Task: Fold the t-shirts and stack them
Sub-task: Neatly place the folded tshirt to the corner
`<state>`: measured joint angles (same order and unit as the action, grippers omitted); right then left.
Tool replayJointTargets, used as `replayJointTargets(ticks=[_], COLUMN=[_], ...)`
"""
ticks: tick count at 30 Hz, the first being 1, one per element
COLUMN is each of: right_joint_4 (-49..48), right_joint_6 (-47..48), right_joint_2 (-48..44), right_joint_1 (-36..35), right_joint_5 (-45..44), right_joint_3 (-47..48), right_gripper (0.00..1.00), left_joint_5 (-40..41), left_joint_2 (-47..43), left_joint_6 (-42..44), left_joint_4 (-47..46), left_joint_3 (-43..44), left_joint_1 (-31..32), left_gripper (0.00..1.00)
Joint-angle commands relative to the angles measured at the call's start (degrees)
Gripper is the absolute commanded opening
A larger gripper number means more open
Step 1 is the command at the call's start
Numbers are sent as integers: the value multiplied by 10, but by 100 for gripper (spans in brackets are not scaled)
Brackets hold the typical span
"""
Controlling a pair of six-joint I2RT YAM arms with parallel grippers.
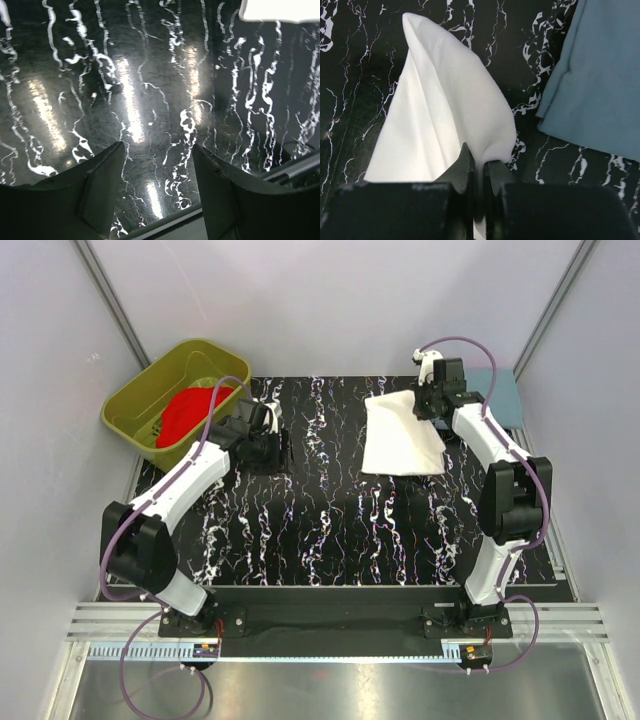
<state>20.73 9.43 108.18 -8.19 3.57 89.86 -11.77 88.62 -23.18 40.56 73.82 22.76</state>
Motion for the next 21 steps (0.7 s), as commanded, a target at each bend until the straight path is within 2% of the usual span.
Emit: replayJointTargets(ticks=[1, 5, 8, 20, 21], right_joint_4=[32, 63, 92, 164, 164], right_joint_6=[66, 120, 131, 178, 178], right_joint_2=[0, 10, 21, 12, 11], right_joint_1=[6, 15, 47, 78, 97], right_joint_5=[4, -8, -8, 29, 38], right_joint_3=[63, 101, 153, 239, 240], right_gripper=[0, 0, 0, 0, 0], left_joint_5=[-53, -77, -84, -90, -91], left_joint_2=[-19, -21, -35, -43, -44], left_joint_6=[21, 24, 22, 25, 25], left_joint_4=[-44, -42, -50, -46, -47], left_joint_3=[-6, -14, -22, -18, -18], left_joint_1=[0, 0, 1, 0, 1], left_gripper=[62, 62, 62, 63, 62])
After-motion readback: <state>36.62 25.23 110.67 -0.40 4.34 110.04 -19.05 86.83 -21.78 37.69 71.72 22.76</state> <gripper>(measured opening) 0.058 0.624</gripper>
